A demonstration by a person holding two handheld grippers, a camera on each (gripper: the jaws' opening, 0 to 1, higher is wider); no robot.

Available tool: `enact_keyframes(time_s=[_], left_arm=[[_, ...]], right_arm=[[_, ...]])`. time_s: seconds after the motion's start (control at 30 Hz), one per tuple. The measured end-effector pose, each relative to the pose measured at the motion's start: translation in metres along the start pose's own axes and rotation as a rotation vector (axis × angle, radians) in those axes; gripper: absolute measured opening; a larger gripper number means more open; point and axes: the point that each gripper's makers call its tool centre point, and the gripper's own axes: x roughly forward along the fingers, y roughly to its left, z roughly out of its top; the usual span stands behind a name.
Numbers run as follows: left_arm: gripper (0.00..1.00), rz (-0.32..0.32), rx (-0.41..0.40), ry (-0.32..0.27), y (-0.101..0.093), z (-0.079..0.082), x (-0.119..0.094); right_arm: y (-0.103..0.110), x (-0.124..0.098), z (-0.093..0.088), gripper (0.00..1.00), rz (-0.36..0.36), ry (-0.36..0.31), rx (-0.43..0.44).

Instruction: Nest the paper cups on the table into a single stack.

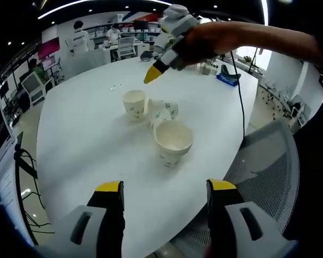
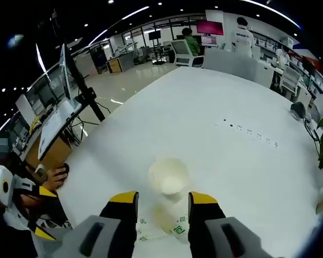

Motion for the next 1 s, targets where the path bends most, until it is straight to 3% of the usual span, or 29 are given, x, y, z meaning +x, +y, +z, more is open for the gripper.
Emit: enact_keyframes(time_s=[0.2, 0.4, 0.47, 0.6, 0.87, 1.0], left_arm=[[0.61, 0.009, 0.007, 0.008, -0.002, 0.001, 0.0], [0.61, -0.002, 0.013, -0.006, -0.009, 0.01, 0.002], [0.61, -0.004, 0.011, -0.008, -0.01, 0.011, 0.003], [0.61, -0.015, 0.008, -0.006, -0.013, 0.009, 0.005], [0.61, -0.013, -0.026, -0.017, -0.011, 0.006, 0.005], [0.61, -0.013, -0.033, -0.02, -0.01, 0.005, 0.005]], right_arm=[[-0.02, 0.021, 0.006, 0.36, -0.007, 0.023, 0.038], [-0.025, 0.039, 0.007, 0.36, -0.013, 0.048, 0.073], [-0.022, 0.036, 0.007, 0.36, -0.021, 0.046, 0.09], [-0.022, 0.044, 0.011, 0.35, -0.023, 0.049, 0.113], [-0.032, 0.073, 0.004, 0.33, -0.042, 0.131, 0.122], [-0.027, 0.08, 0.003, 0.3, -0.04, 0.145, 0.129]])
